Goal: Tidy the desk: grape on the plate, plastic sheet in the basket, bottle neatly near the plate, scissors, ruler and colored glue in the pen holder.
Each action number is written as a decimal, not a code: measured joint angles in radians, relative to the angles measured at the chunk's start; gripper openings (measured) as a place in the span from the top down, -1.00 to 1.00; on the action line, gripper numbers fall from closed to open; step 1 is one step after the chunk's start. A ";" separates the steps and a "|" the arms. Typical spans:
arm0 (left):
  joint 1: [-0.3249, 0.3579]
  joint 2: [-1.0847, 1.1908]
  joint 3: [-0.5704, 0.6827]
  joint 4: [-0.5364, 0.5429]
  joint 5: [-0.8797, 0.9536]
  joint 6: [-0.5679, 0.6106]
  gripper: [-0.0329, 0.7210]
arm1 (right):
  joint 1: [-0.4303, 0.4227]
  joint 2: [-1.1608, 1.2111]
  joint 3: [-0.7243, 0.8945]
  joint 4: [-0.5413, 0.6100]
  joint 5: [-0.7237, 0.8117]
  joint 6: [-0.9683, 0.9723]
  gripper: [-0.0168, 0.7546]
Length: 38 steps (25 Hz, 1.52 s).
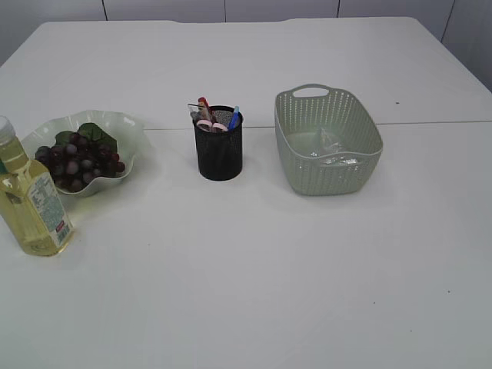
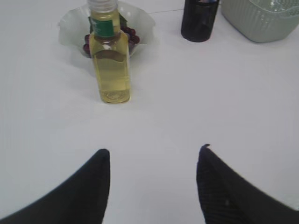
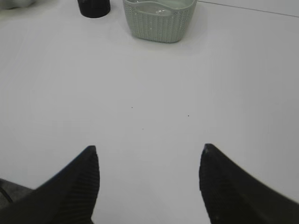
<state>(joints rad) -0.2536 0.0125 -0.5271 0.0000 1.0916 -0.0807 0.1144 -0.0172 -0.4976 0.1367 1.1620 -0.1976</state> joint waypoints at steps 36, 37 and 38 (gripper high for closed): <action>0.236 0.000 0.000 0.000 0.000 0.000 -0.24 | -0.159 0.000 0.000 -0.026 0.002 0.001 -0.32; 0.236 0.000 0.000 0.000 0.000 0.000 -0.24 | -0.159 0.000 0.000 -0.026 0.002 0.001 -0.32; 0.236 0.000 0.000 0.000 0.000 0.000 -0.24 | -0.159 0.000 0.000 -0.026 0.002 0.001 -0.31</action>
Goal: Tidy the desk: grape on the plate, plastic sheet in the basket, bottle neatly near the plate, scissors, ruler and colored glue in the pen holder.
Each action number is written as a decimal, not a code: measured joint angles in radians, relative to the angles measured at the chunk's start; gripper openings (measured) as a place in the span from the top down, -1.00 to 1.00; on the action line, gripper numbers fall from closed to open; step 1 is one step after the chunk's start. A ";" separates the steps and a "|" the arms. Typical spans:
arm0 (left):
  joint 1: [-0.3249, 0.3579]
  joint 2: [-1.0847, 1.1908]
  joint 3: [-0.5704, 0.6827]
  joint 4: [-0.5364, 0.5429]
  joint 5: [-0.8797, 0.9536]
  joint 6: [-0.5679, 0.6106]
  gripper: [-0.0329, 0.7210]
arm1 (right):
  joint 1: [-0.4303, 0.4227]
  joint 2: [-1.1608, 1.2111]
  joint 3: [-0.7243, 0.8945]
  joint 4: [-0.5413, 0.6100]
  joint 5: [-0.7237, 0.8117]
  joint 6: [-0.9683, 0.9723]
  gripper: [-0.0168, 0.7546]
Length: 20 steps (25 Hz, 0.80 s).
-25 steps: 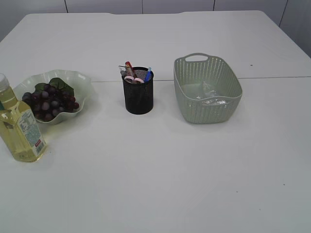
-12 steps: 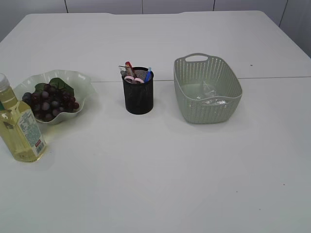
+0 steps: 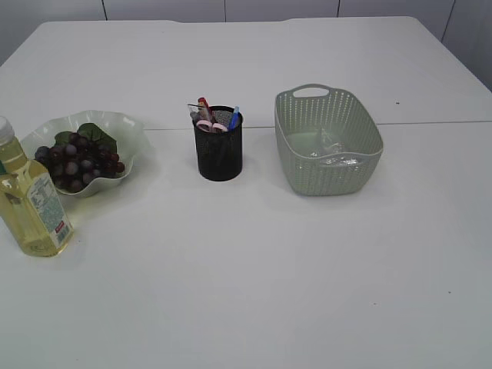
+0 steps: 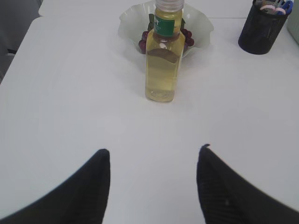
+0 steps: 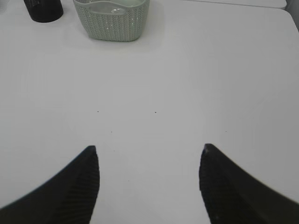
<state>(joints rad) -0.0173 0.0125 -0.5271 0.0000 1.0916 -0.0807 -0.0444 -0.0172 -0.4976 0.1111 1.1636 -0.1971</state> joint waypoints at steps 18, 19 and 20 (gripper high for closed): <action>0.000 0.000 0.000 0.000 0.000 0.000 -0.24 | 0.000 0.000 0.000 0.000 0.000 0.000 -0.32; 0.000 0.000 0.000 0.000 0.000 0.000 -0.24 | 0.000 0.000 0.000 0.000 0.000 0.000 -0.32; 0.000 0.000 0.000 0.000 0.000 0.000 -0.24 | 0.000 0.000 0.000 0.000 0.000 0.000 -0.32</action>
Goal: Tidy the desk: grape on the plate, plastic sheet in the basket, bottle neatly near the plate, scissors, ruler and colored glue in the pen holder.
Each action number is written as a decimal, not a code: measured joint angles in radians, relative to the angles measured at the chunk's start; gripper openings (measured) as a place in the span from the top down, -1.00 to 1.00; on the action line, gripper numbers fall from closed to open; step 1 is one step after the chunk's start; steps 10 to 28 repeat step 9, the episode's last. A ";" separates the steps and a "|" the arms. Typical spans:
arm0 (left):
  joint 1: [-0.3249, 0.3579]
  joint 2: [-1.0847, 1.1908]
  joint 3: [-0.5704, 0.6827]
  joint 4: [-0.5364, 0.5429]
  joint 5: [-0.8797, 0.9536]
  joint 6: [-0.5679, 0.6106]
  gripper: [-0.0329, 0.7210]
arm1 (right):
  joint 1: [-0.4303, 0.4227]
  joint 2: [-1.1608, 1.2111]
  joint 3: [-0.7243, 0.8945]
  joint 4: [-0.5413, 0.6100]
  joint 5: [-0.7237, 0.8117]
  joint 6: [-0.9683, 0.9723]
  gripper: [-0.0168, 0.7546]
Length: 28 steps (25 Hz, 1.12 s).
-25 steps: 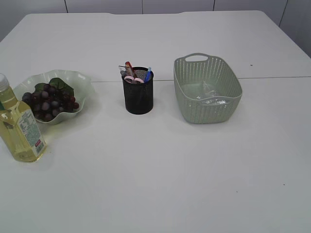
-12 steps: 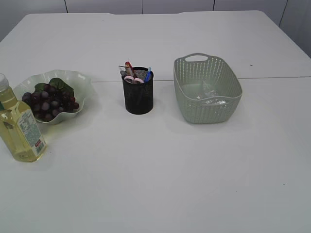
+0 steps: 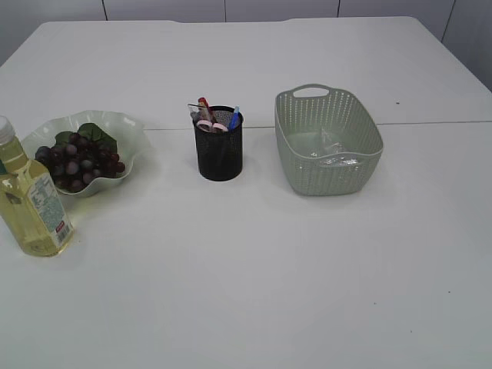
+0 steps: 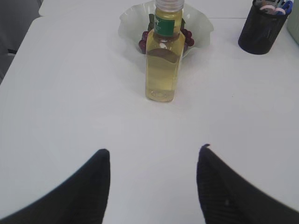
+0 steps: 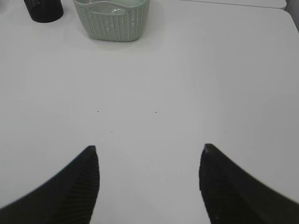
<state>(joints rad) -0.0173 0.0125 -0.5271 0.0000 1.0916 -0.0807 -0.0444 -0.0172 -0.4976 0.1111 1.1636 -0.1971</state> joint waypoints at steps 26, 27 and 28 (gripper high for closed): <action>0.000 0.000 0.000 0.000 0.000 0.000 -0.24 | 0.000 0.000 0.000 0.000 0.000 0.000 -0.32; 0.000 0.000 0.000 0.000 0.000 0.000 -0.24 | 0.000 0.000 0.000 0.000 0.000 0.000 -0.32; 0.000 0.000 0.000 0.000 0.000 0.000 -0.24 | 0.000 0.000 0.000 0.000 0.000 0.000 -0.32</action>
